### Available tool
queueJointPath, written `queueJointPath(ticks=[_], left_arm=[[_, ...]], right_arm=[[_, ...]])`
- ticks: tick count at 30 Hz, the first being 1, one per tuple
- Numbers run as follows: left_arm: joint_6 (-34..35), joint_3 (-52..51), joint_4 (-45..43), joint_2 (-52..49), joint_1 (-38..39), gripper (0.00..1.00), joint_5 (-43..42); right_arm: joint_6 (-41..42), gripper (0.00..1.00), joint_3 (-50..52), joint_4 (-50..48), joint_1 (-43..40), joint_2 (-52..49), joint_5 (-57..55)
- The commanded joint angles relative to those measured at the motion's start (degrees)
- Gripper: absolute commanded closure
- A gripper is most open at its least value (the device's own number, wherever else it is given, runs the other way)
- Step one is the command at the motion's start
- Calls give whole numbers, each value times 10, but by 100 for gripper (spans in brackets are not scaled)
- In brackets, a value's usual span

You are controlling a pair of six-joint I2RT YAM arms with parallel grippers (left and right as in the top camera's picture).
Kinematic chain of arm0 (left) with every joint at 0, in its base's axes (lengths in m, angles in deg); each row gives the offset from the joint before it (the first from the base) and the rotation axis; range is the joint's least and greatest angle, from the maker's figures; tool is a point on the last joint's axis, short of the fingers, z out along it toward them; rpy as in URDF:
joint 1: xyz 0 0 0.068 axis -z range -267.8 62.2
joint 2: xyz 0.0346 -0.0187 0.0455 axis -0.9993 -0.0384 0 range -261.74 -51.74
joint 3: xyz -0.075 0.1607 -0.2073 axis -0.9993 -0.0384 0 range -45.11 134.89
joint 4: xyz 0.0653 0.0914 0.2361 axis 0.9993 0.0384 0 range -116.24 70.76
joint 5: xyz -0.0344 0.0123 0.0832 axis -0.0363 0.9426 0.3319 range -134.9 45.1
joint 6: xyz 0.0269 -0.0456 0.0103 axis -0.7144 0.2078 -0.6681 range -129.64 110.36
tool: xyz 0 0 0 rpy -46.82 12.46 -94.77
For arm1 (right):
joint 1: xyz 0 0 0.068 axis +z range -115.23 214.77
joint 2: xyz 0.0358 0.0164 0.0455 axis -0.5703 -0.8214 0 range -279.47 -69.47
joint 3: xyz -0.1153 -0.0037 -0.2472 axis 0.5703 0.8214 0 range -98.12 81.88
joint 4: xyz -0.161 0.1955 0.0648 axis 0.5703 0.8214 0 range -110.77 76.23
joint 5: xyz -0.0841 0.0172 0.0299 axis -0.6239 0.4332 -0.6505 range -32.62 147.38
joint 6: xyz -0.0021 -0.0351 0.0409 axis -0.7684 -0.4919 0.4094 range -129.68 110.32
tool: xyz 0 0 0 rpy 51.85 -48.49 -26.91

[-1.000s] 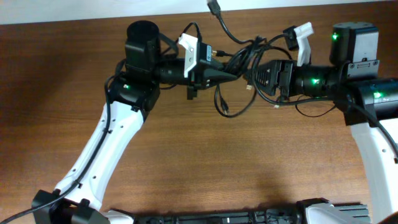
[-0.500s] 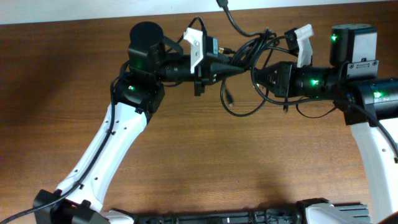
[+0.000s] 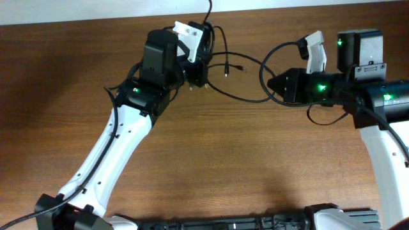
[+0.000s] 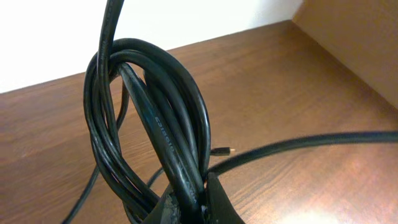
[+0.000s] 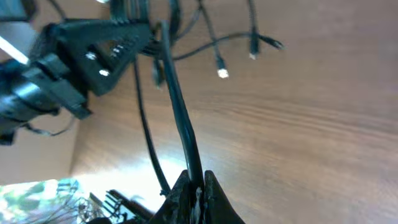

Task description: Untangle cables

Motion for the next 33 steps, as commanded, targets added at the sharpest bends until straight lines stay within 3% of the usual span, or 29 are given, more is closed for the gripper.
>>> queueJointPath(ticks=[1, 5, 10, 13, 16, 19, 20, 23, 26, 30, 33], left_arm=[[52, 5, 3, 5, -2, 100, 68], [126, 5, 15, 5, -2, 100, 96], [269, 5, 15, 5, -2, 100, 116], [271, 5, 13, 5, -2, 100, 119], [97, 5, -12, 5, -2, 100, 6], [-85, 5, -28, 6, -2, 100, -186], [-122, 5, -28, 8, -2, 100, -256], [-191, 5, -28, 9, -2, 100, -361], [-199, 5, -28, 9, -2, 100, -363], [-229, 5, -54, 9, -2, 100, -484], [-229, 5, -69, 9, -2, 100, -527]], right_arm=[[3, 96, -5, 13, -1, 1, -48], [18, 96, -5, 31, -1, 1, -72], [21, 96, -5, 58, -1, 1, -72], [24, 96, -5, 63, -1, 1, -72], [24, 94, -5, 73, -1, 0, -72], [24, 57, -5, 72, -1, 1, -70], [24, 50, -5, 73, -1, 1, -69], [21, 42, -5, 69, -1, 5, -48], [11, 42, -5, 56, -1, 24, -23], [11, 42, -5, -4, -1, 61, 51], [11, 42, -5, -31, -1, 78, 75]])
